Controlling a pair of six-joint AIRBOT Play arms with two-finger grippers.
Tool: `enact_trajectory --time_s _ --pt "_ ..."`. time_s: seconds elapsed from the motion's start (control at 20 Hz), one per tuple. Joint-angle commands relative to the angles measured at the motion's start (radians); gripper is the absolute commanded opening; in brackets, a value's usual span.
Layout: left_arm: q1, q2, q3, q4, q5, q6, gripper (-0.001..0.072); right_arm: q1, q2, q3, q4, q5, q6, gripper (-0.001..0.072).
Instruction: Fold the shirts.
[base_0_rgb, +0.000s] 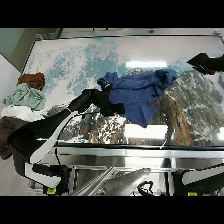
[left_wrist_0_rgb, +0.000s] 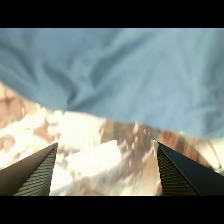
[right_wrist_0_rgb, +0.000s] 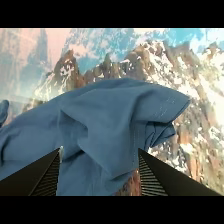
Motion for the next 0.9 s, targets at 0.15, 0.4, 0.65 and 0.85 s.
enact_trajectory --time_s 0.15,0.4,0.65,0.85 --pt "0.061 0.026 -0.100 -0.057 -0.193 -0.006 0.0695 -0.004 0.002 0.001 -0.004 -0.039 -0.001 0.0531" --pt "0.040 -0.069 -0.036 -0.141 -0.259 0.006 0.0455 -0.003 0.002 0.001 -0.003 -0.048 0.000 0.0530" --pt "0.015 -0.110 0.066 -0.112 -0.216 0.066 0.0018 -0.006 0.003 0.001 -0.030 -0.134 0.008 0.0530" --pt "0.108 -0.015 0.077 0.112 0.002 0.040 0.0018 0.021 0.003 -0.059 -0.095 -0.256 0.029 0.0530"
